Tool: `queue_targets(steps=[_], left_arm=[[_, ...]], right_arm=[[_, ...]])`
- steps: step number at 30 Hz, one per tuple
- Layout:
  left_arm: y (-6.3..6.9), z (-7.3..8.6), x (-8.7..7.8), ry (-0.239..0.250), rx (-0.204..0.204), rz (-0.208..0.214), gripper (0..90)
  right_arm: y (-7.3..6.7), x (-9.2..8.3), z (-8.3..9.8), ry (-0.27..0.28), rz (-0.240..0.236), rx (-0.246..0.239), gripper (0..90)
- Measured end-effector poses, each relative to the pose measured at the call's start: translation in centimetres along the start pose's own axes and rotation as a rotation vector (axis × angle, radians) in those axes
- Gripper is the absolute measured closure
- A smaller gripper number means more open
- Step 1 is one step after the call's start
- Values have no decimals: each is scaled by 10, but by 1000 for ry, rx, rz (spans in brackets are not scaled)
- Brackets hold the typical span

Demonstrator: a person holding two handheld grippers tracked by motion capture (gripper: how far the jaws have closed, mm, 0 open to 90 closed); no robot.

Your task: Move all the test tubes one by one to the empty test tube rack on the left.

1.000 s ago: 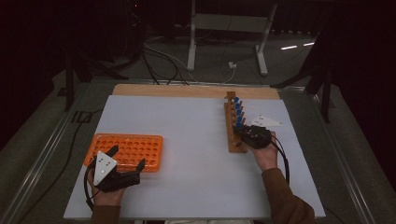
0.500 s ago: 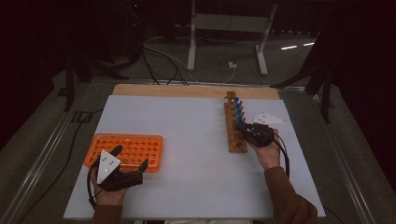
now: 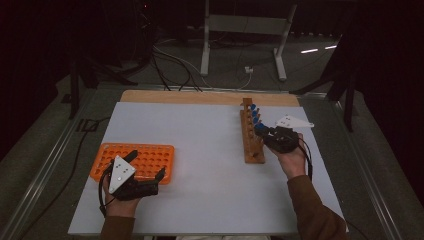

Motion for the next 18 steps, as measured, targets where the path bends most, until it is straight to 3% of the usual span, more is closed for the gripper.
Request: queue_targets(steps=[8, 15, 18], left_arm=[[3, -24, 14, 8, -12, 37, 7], [8, -41, 30, 5, 19, 59, 8], [12, -43, 40, 1, 10, 78, 8]], right_arm=[[-3, -9, -19, 35, -10, -8, 768], [-18, -18, -33, 67, -53, -24, 768], [-23, -19, -35, 71, -69, -22, 768]])
Point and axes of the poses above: each handheld gripper's, and its own axes: x roughly forward along the jaws, z roughly out of its underside, y roughly to its right, the point moved 8 cm from there along x, roughly forward along the jaws, and after that the axes turned 10 degrees about z, right-handed, at the moved point
